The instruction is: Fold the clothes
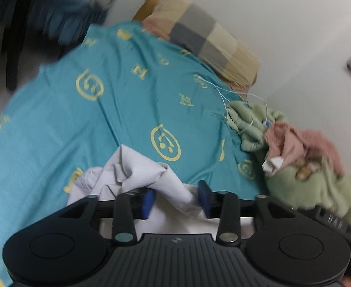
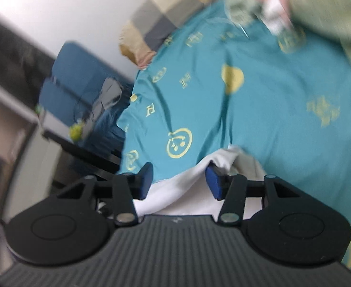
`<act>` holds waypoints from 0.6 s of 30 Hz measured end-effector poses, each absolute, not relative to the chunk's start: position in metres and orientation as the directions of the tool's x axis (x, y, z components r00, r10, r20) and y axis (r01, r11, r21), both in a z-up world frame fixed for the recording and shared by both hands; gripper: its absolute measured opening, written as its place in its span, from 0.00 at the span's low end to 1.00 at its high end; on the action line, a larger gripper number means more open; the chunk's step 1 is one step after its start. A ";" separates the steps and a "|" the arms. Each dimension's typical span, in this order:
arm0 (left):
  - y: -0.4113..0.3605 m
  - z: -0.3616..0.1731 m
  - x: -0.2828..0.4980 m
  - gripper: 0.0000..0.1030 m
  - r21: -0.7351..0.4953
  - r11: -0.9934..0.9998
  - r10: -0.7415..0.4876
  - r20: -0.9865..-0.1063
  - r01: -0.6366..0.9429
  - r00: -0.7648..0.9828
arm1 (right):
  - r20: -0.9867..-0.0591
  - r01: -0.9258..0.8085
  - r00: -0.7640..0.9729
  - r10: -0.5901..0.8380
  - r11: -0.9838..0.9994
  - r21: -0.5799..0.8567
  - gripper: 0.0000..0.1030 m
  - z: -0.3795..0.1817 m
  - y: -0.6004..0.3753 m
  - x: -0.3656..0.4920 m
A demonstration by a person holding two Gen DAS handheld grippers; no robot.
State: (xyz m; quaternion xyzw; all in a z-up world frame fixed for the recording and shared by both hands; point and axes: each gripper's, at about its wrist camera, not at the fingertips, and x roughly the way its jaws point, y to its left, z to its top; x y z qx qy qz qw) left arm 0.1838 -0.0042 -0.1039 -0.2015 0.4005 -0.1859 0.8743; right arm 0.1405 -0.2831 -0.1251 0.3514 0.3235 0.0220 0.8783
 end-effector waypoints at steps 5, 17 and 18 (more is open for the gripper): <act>-0.020 -0.088 0.161 0.87 -0.328 0.904 -0.424 -0.597 0.276 0.681 | -0.572 0.122 0.792 0.213 0.863 0.491 0.50 -0.117 -0.263 0.149; -0.035 -0.132 0.183 0.86 -0.129 0.957 -0.273 -0.699 0.259 0.661 | -0.713 0.191 0.695 0.092 0.933 0.306 0.50 -0.176 -0.253 0.193; -0.034 -0.132 0.183 0.86 -0.127 0.958 -0.270 -0.699 0.257 0.662 | -0.712 0.187 0.696 0.090 0.935 0.301 0.50 -0.175 -0.252 0.191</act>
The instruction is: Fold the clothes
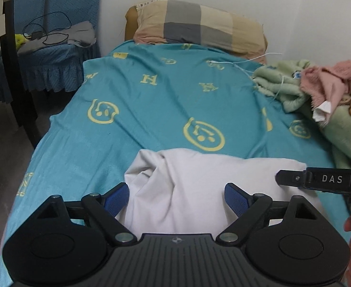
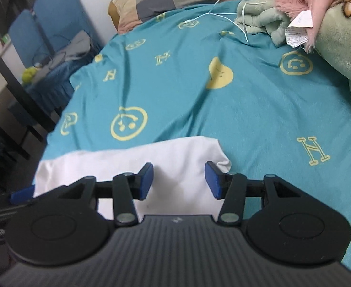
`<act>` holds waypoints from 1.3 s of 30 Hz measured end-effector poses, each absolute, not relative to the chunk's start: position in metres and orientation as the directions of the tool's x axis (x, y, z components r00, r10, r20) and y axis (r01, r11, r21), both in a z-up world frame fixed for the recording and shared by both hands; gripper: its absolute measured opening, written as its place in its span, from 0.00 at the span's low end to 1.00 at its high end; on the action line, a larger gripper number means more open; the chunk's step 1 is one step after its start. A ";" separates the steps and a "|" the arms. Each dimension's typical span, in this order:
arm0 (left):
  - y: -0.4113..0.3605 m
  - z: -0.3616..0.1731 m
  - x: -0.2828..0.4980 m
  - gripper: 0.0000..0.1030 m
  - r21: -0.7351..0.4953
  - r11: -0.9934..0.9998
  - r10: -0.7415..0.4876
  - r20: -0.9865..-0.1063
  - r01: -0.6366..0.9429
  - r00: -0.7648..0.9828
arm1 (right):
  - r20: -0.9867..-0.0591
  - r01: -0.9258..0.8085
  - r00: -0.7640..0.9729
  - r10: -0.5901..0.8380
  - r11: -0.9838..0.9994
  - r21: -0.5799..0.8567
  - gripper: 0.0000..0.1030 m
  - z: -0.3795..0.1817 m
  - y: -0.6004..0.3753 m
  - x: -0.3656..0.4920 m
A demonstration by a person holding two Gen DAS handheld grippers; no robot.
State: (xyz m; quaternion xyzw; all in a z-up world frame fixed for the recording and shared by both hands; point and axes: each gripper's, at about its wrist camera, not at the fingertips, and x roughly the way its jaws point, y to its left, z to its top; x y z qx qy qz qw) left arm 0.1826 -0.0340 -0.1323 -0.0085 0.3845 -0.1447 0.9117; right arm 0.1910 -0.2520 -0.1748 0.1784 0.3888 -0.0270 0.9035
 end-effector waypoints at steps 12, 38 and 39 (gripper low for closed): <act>-0.025 -0.083 0.103 0.86 -0.103 0.952 -0.289 -0.619 0.289 0.730 | -0.659 0.166 0.749 0.068 0.944 0.287 0.50 -0.127 -0.244 0.106; -0.014 -0.121 0.084 0.86 -0.207 0.946 -0.316 -0.753 0.248 0.577 | -0.784 0.234 0.619 0.054 0.940 0.249 0.49 -0.177 -0.231 0.093; -0.009 -0.114 0.083 0.87 -0.277 0.933 -0.360 -0.745 0.231 0.561 | -0.779 0.245 0.624 0.061 0.931 0.269 0.49 -0.175 -0.234 0.093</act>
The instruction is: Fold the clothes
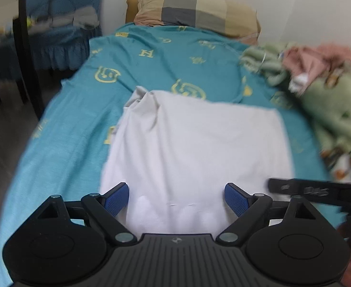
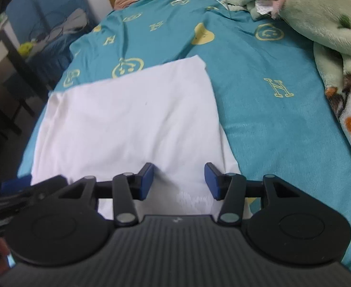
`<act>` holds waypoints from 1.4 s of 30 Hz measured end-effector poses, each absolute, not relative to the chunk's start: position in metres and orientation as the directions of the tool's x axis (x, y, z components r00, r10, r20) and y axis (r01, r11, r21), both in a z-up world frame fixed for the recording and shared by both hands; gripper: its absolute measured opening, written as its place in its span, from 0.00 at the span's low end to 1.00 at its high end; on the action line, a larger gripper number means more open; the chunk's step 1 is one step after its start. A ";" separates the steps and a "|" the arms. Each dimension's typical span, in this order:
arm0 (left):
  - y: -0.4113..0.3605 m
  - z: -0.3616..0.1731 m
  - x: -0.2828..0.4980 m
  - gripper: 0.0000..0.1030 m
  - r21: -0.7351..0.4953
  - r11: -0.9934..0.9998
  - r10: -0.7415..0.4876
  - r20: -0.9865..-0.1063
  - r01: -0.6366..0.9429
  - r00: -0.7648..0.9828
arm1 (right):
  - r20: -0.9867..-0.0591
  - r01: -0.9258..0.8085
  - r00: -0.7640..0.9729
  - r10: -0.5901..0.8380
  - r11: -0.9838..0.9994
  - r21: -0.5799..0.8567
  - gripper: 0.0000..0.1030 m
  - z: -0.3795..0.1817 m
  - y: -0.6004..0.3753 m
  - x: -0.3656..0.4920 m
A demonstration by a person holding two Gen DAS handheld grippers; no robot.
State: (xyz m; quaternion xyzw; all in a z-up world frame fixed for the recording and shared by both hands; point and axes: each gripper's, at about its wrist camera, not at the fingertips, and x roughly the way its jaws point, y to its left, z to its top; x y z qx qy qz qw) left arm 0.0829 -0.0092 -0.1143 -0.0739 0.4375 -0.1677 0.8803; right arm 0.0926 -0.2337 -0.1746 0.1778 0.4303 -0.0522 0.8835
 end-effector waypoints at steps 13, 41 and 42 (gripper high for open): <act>0.016 -0.168 0.084 0.88 -0.755 0.637 -0.687 -0.647 -0.153 0.331 | -0.683 0.306 0.727 0.071 0.857 0.415 0.50 -0.141 -0.261 0.082; 0.019 -0.181 0.099 0.25 -0.832 0.505 -0.658 -0.544 -0.231 0.520 | -0.359 0.344 0.698 0.619 0.149 0.927 0.49 -0.185 -0.254 0.052; 0.019 -0.178 0.100 0.23 -0.839 0.496 -0.662 -0.531 -0.222 0.529 | -0.343 0.367 0.692 0.635 0.100 0.925 0.49 -0.193 -0.248 0.050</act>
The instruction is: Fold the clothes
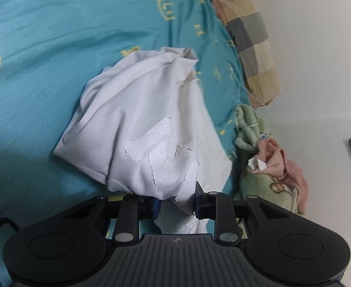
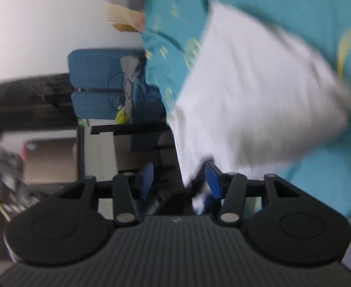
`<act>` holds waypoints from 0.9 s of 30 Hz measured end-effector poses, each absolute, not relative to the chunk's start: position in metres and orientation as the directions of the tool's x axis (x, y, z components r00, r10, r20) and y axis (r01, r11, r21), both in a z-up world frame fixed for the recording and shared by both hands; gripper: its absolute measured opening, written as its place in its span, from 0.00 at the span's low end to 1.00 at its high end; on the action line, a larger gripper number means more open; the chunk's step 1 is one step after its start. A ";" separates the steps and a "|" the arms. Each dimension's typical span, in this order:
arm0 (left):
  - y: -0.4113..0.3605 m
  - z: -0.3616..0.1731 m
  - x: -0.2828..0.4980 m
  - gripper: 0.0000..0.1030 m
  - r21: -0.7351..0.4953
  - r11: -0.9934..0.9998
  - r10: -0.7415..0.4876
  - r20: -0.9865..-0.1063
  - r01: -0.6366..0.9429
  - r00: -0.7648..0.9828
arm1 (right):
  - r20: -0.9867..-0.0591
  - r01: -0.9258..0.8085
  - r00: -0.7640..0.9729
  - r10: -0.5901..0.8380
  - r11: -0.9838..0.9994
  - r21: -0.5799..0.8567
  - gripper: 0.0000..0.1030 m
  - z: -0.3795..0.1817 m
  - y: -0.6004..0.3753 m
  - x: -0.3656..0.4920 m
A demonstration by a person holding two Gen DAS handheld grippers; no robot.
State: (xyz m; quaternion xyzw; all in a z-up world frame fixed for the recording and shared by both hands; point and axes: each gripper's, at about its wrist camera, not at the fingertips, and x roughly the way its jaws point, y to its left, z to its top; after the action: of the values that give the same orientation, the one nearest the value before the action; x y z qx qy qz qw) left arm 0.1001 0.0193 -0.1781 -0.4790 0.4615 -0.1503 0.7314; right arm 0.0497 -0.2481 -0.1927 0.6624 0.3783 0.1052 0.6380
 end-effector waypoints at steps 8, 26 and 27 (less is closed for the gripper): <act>0.033 -0.167 0.105 0.20 -0.891 0.412 -0.690 -0.443 -0.192 0.573 | -0.307 0.474 0.718 0.625 -0.116 0.873 0.75 -0.234 -0.223 0.039; 0.042 -0.196 0.094 0.68 -0.881 0.335 -0.740 -0.465 -0.333 0.485 | -0.442 0.460 0.832 0.337 0.028 0.888 0.16 -0.221 -0.262 0.038; 0.041 -0.197 0.094 0.68 -0.881 0.343 -0.736 -0.468 -0.327 0.488 | -0.431 0.447 0.837 0.337 0.032 0.894 0.16 -0.218 -0.265 0.038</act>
State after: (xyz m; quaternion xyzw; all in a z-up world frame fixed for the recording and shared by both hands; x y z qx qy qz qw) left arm 0.0936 0.0413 -0.1971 -0.5519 0.4817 -0.1544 0.6630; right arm 0.0375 -0.2648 -0.2178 0.6945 0.2821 -0.0419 0.6605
